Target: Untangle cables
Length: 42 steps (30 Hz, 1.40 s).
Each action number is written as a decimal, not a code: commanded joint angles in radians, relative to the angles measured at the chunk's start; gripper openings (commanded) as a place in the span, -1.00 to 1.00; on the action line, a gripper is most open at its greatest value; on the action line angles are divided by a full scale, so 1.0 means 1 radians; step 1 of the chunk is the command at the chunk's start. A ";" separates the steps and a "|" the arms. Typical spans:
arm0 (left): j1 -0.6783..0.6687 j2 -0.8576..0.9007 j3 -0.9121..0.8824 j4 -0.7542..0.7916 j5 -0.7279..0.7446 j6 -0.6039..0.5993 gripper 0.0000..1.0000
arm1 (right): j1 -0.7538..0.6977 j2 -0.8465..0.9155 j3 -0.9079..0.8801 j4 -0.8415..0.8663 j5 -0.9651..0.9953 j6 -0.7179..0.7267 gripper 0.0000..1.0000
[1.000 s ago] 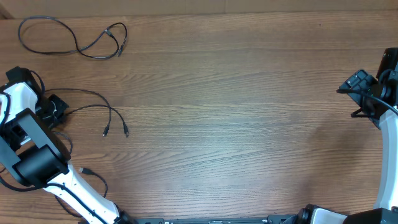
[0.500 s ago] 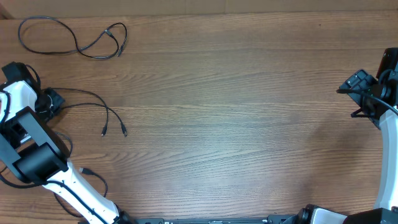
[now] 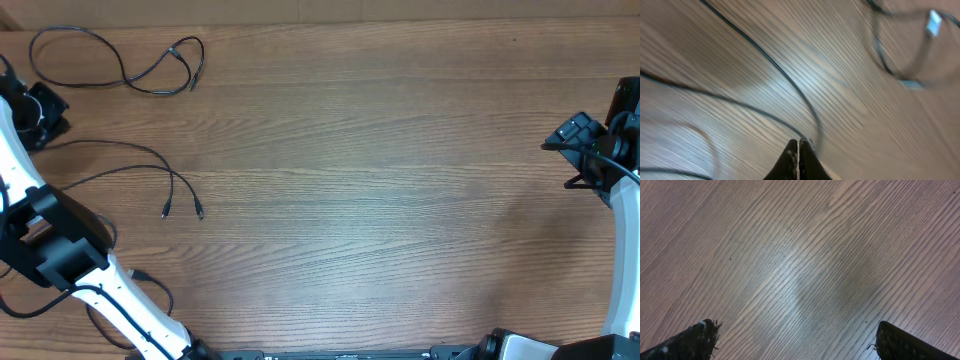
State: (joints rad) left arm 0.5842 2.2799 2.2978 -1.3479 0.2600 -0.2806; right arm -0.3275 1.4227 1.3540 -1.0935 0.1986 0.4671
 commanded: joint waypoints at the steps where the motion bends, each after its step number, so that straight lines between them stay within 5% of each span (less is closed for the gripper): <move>1: -0.043 -0.006 0.012 -0.069 0.205 0.023 -0.92 | -0.005 -0.002 0.031 0.003 0.010 -0.003 1.00; 4: -0.087 -0.006 0.008 -0.143 0.208 0.043 -0.91 | -0.005 -0.002 0.031 0.003 0.010 -0.003 1.00; 10: -0.216 -0.006 0.008 -0.253 0.140 0.102 -0.53 | -0.005 -0.002 0.031 0.003 0.010 -0.003 1.00; 14: -0.303 -0.005 0.006 -0.306 -0.109 0.076 -0.92 | -0.005 -0.002 0.031 0.003 0.010 -0.003 1.00; 20: -0.356 -0.004 -0.049 -0.319 -0.449 -0.050 -0.91 | -0.005 -0.002 0.031 0.003 0.010 -0.003 1.00; 32: -0.293 -0.004 -0.312 -0.175 -0.433 -0.026 -0.91 | -0.005 -0.002 0.031 0.003 0.010 -0.003 1.00; 42: -0.294 -0.002 -0.547 0.034 -0.248 0.011 -0.92 | -0.005 -0.002 0.031 0.003 0.010 -0.003 1.00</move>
State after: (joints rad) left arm 0.2943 2.2803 1.8046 -1.3483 -0.0776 -0.2848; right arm -0.3275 1.4227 1.3540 -1.0927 0.1986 0.4667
